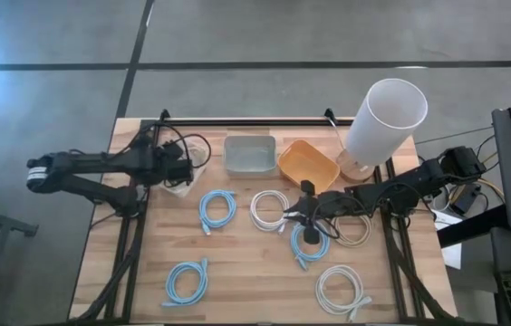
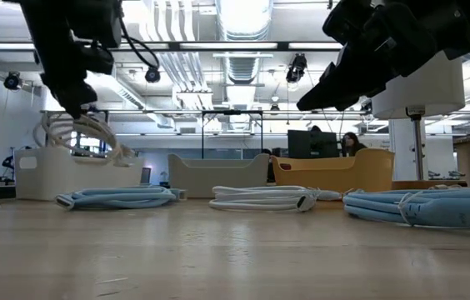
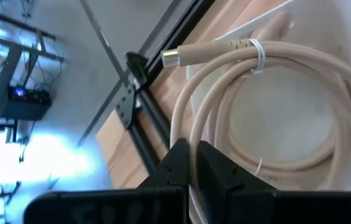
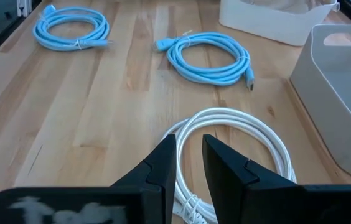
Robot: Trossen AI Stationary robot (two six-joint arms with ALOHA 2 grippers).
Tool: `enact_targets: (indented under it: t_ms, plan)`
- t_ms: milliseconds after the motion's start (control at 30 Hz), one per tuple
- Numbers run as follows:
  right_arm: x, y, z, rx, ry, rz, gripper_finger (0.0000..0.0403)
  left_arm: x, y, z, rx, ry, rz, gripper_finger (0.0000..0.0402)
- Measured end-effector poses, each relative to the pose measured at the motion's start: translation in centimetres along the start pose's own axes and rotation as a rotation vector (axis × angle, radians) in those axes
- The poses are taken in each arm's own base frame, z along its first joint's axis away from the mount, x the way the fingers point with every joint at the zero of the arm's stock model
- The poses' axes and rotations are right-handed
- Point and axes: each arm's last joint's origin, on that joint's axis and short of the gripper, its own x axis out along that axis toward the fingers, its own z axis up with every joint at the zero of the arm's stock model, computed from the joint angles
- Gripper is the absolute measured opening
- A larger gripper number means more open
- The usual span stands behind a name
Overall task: Sort HDMI cables
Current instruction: Put the bottom brown HDMI cable into the white bin, then put the brown HDMI cable into the white bin
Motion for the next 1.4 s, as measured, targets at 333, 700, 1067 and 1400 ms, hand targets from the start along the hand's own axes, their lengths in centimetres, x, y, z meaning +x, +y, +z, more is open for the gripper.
enact_targets:
  t_ms: [333,700,1067,1400]
  plan:
    - [-0.1,0.1,1.1,0.008,-0.118,0.012,0.0107,1.7,-1.6,0.1,0.052,-0.034,-0.019,0.0019]
    - [-0.1,0.1,1.0,0.004,-0.115,0.012,0.014,2.9,-0.9,0.6,0.03,0.012,0.058,0.0083]
    - [-0.1,0.1,1.0,0.003,-0.113,0.012,0.0143,1.8,-0.1,2.1,0.046,-0.007,0.002,0.0085]
    - [-0.1,0.1,1.0,-0.001,-0.112,0.012,0.016,-1.1,-1.2,6.0,-0.007,-0.208,-0.54,0.0074]
